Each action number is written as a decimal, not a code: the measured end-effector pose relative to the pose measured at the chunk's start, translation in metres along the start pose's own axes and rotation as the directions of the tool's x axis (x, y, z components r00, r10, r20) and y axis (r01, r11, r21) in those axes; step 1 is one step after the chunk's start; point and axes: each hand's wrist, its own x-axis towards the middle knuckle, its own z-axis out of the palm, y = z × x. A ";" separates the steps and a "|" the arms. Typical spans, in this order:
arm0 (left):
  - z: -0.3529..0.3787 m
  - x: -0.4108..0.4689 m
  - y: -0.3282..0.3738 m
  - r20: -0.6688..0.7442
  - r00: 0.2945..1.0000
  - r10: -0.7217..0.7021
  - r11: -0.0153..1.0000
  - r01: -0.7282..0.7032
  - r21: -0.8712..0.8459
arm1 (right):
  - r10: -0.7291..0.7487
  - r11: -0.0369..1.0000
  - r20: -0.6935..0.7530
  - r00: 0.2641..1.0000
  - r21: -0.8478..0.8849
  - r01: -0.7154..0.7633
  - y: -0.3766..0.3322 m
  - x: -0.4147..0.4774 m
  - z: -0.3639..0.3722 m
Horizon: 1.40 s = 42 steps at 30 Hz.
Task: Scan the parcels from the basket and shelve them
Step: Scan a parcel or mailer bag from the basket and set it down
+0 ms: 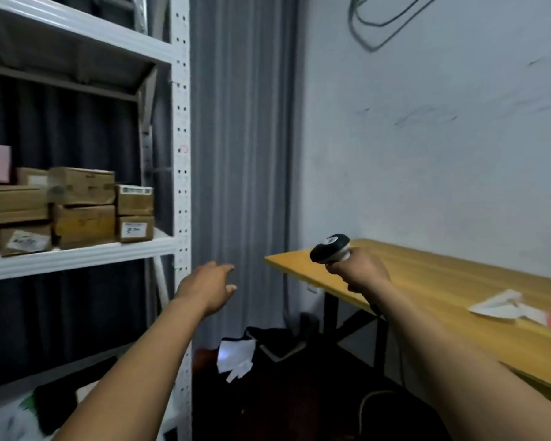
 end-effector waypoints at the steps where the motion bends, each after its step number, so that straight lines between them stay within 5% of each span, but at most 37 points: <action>1: 0.004 0.009 0.009 -0.002 1.000 0.023 1.000 -0.023 0.000 | 0.003 1.000 -0.009 1.000 -0.025 -0.003 0.006 0.007 -0.008; 4: 0.015 0.037 0.035 -0.013 0.997 0.081 0.997 -0.081 -0.012 | -0.032 0.997 0.043 0.999 -0.069 0.035 0.018 0.026 -0.035; 9: 0.037 0.078 0.062 -0.005 0.990 0.138 0.989 -0.138 -0.052 | -0.055 0.995 0.168 0.984 0.090 0.040 0.052 0.059 -0.052; 16: 0.071 0.114 0.079 0.011 0.986 0.165 0.985 -0.164 -0.050 | 0.037 0.999 -0.010 0.999 -0.005 -0.037 0.099 0.112 -0.013; 26: 0.112 0.124 0.075 0.077 0.985 0.154 0.987 -0.150 -0.051 | 0.182 0.937 -0.086 0.980 -0.286 -0.199 0.103 0.133 0.028; 30: 0.113 0.120 0.075 0.071 0.986 0.153 0.985 -0.146 -0.086 | 0.035 0.895 -0.120 0.992 -0.437 -0.084 0.098 0.121 0.025; 34: 0.107 0.116 0.077 0.043 0.987 0.153 0.983 -0.148 -0.108 | -0.149 0.854 0.041 0.988 -0.499 0.149 0.101 0.105 0.019; 38: 0.103 0.111 0.076 0.041 0.988 0.148 0.985 -0.144 -0.093 | -0.132 0.866 0.274 0.953 -0.436 0.246 0.105 0.087 0.007; 42: 0.099 0.111 0.075 0.028 0.990 0.137 0.990 -0.135 -0.050 | -0.136 0.868 0.314 0.940 -0.419 0.266 0.114 0.087 0.005</action>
